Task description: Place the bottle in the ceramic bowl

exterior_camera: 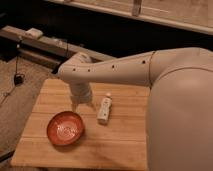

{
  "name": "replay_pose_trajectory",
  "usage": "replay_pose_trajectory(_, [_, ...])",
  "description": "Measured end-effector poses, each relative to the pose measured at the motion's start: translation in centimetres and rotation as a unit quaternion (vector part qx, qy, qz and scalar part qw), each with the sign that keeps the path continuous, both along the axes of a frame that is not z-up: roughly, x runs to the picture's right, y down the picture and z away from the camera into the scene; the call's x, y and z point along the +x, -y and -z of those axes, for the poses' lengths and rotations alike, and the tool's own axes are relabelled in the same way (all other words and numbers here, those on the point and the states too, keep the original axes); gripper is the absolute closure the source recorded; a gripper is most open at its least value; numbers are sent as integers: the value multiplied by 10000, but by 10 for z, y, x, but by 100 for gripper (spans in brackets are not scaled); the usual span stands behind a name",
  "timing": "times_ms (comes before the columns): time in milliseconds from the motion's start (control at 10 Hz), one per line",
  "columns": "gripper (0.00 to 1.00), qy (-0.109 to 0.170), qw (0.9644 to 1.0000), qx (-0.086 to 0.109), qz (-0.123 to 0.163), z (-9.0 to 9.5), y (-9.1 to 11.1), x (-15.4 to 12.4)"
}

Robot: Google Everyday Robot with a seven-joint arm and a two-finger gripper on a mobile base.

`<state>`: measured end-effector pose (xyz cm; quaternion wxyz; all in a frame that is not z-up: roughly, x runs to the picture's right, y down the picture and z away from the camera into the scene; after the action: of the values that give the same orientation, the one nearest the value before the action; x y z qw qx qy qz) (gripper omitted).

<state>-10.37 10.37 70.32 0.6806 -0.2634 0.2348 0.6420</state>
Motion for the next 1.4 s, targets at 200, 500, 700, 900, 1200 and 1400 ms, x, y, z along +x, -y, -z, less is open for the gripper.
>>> replay_pose_trajectory(200, [35,-77,10000,55,-23,-2,3,6])
replay_pose_trajectory(500, [35,-345,9991,222,-66,-24,26,41])
replay_pose_trajectory(700, [35,-541,9981,268,-76,-52,34,79])
replay_pose_trajectory(900, [35,-594,9977,279,-175,-84,24,103])
replay_pose_trajectory(1200, [35,-468,9977,193,-444,-120,8,126])
replay_pose_trajectory(1400, [35,-387,9976,75,-562,-133,3,128])
